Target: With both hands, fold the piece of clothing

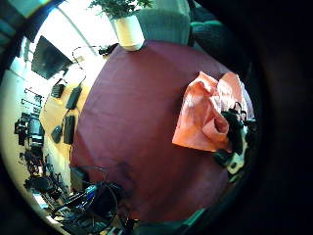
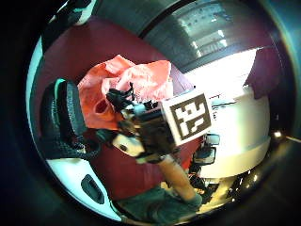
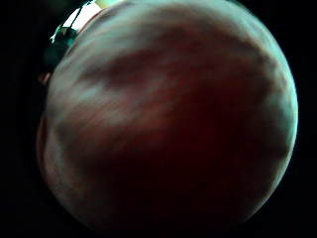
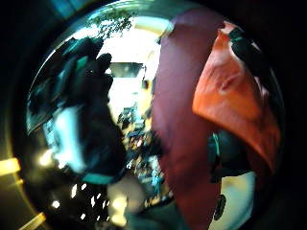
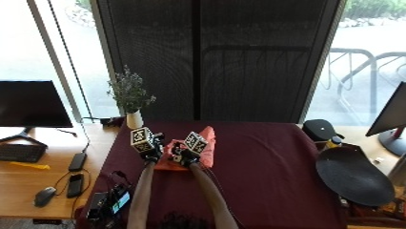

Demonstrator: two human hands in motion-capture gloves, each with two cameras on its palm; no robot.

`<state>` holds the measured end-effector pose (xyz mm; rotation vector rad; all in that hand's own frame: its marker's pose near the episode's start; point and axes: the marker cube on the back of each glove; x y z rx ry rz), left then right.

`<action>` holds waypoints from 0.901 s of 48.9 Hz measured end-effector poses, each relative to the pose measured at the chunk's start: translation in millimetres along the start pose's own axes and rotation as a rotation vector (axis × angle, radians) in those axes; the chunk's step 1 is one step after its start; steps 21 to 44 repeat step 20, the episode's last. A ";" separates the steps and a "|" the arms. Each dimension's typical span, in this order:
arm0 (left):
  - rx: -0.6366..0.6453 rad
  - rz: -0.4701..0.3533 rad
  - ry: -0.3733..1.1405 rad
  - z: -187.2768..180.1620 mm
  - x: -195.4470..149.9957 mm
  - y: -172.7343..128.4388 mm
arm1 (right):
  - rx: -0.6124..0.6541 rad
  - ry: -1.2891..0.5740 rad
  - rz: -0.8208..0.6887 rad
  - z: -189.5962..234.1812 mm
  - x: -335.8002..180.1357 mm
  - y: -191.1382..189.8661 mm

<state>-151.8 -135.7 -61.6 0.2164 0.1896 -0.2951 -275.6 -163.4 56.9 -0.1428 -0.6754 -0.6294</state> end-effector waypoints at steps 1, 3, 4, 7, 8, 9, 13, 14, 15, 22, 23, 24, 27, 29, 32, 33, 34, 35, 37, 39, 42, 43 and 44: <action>0.013 -0.003 -0.019 -0.5 -1.0 -1.5 | -0.020 -0.010 -0.024 -7.9 0.5 2.2; -0.007 -0.005 -0.038 -1.6 0.8 1.7 | -0.024 0.024 0.004 -27.9 3.3 9.2; -0.022 -0.002 -0.045 -2.1 3.1 4.1 | -0.018 0.057 0.044 -41.3 4.3 15.1; -0.051 0.018 -0.066 -3.3 13.9 9.0 | 0.041 0.284 0.199 -93.6 8.8 38.5; -0.071 0.025 -0.072 -1.9 17.9 10.9 | 0.082 0.413 0.245 -113.0 12.1 45.4; -0.095 0.033 -0.075 2.0 21.5 12.3 | 0.133 0.552 0.283 -131.8 16.0 50.8; -0.098 0.088 -0.098 35.9 31.4 0.6 | 0.283 0.924 0.377 -186.5 38.6 63.3; -0.077 0.106 -0.115 42.6 34.4 -3.0 | 0.290 0.961 0.406 -195.7 47.8 67.1; -0.058 0.121 -0.135 44.8 38.4 -3.8 | 0.298 0.981 0.432 -204.3 56.6 71.3; -0.153 0.059 -0.267 4.4 54.4 37.9 | 0.368 0.955 0.499 -231.8 77.2 86.5; -0.153 0.059 -0.267 4.4 54.4 37.9 | 0.368 0.955 0.499 -231.8 77.2 86.5; -0.153 0.059 -0.267 4.4 54.4 37.9 | 0.368 0.955 0.499 -231.8 77.2 86.5; -0.153 0.059 -0.267 4.4 54.4 37.9 | 0.368 0.955 0.499 -231.8 77.2 86.5; -0.153 0.059 -0.267 4.4 54.4 37.9 | 0.368 0.955 0.499 -231.8 77.2 86.5; -0.153 0.059 -0.267 4.4 54.4 37.9 | 0.368 0.955 0.499 -231.8 77.2 86.5; -0.153 0.059 -0.267 4.4 54.4 37.9 | 0.368 0.955 0.499 -231.8 77.2 86.5; -0.153 0.059 -0.267 4.4 54.4 37.9 | 0.368 0.955 0.499 -231.8 77.2 86.5; -0.153 0.059 -0.267 4.4 54.4 37.9 | 0.368 0.955 0.499 -231.8 77.2 86.5; -0.153 0.059 -0.267 4.4 54.4 37.9 | 0.368 0.955 0.499 -231.8 77.2 86.5; -0.153 0.059 -0.267 4.4 54.4 37.9 | 0.368 0.955 0.499 -231.8 77.2 86.5; -0.153 0.059 -0.267 4.4 54.4 37.9 | 0.368 0.955 0.499 -231.8 77.2 86.5; -0.153 0.059 -0.267 4.4 54.4 37.9 | 0.368 0.955 0.499 -231.8 77.2 86.5; -0.153 0.059 -0.267 4.4 54.4 37.9 | 0.368 0.955 0.499 -231.8 77.2 86.5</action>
